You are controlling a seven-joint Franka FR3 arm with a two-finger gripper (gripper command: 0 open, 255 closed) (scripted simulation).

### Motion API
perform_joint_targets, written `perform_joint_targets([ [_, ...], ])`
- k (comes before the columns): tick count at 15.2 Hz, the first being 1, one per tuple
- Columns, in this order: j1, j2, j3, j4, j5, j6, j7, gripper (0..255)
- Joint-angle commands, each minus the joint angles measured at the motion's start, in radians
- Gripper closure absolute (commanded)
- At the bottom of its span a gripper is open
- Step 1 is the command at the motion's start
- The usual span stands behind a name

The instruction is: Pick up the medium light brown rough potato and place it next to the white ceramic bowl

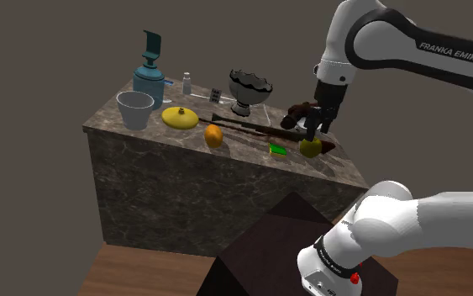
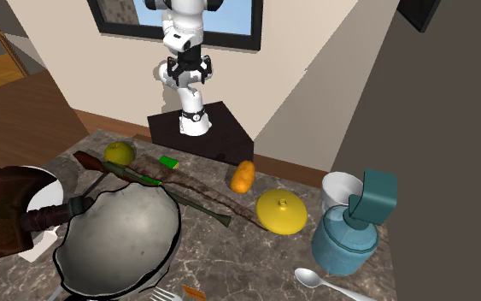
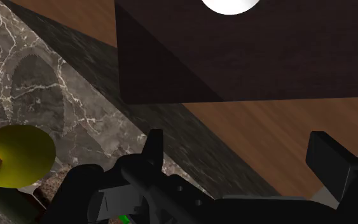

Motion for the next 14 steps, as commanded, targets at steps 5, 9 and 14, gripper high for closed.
perform_joint_targets([
  [5,0.001,0.137,0.091,0.042,0.026,0.075,0.154,0],
  [9,-0.004,0.296,0.171,0.114,0.027,0.135,0.308,0],
  [14,-0.012,0.516,0.248,0.244,-0.008,0.179,0.501,0],
])
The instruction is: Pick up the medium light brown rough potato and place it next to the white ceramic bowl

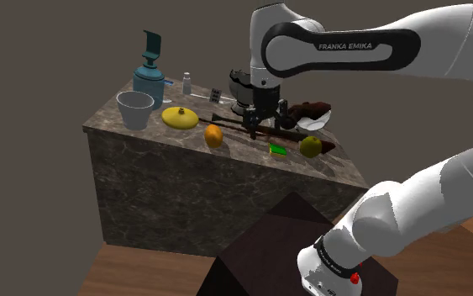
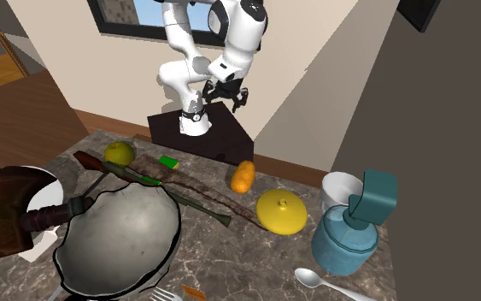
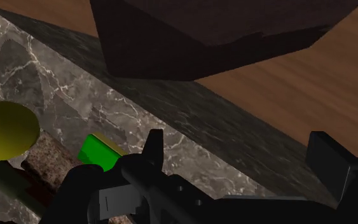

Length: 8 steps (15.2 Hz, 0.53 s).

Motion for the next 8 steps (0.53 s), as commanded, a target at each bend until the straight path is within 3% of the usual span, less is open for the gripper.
perform_joint_targets([
  [1,0.000,0.093,0.030,0.058,-0.018,0.013,0.086,0],
  [8,0.021,0.431,0.069,0.330,-0.123,-0.014,0.337,0],
])
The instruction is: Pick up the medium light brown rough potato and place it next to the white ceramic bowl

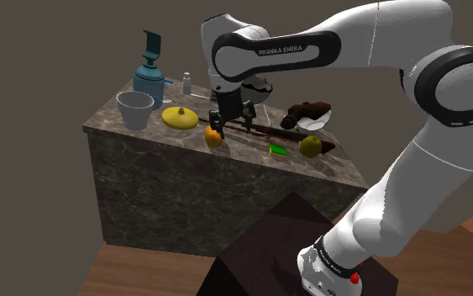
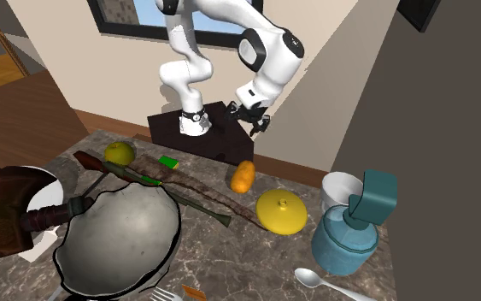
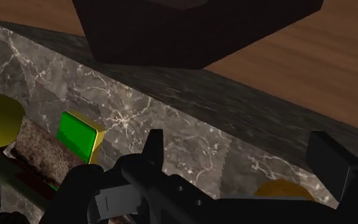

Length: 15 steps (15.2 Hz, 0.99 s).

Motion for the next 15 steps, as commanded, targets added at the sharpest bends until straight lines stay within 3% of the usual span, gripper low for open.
perform_joint_targets([
  [1,0.008,0.107,-0.002,0.095,-0.037,-0.017,0.063,0],
  [9,0.090,0.524,-0.055,0.566,-0.142,-0.170,0.241,0],
  [15,0.069,0.489,-0.058,0.442,-0.142,-0.079,0.252,0],
])
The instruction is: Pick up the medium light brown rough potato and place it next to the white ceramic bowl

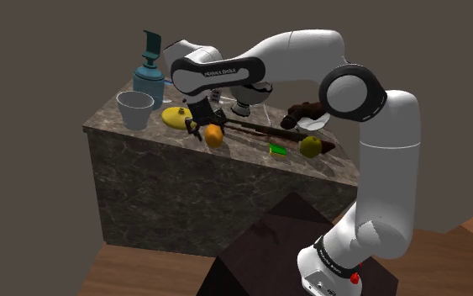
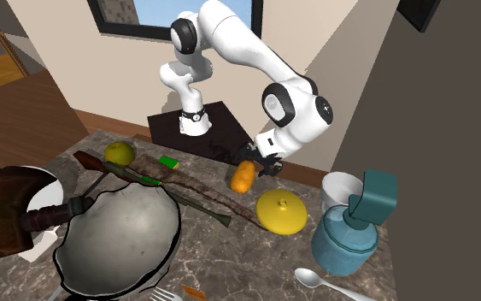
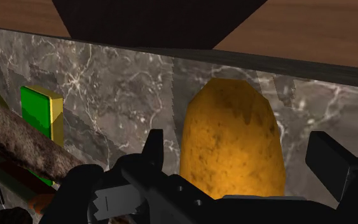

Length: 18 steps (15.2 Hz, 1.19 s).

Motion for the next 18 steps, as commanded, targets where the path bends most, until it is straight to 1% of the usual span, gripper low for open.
perform_joint_targets([
  [1,-0.006,-0.007,-0.001,-0.037,-0.001,0.029,0.005,0],
  [10,-0.008,-0.010,-0.001,-0.047,-0.001,0.037,0.005,0],
  [11,-0.008,-0.010,-0.001,-0.047,-0.001,0.037,0.005,255],
  [18,-0.008,-0.010,-0.001,-0.047,-0.001,0.037,0.005,255],
])
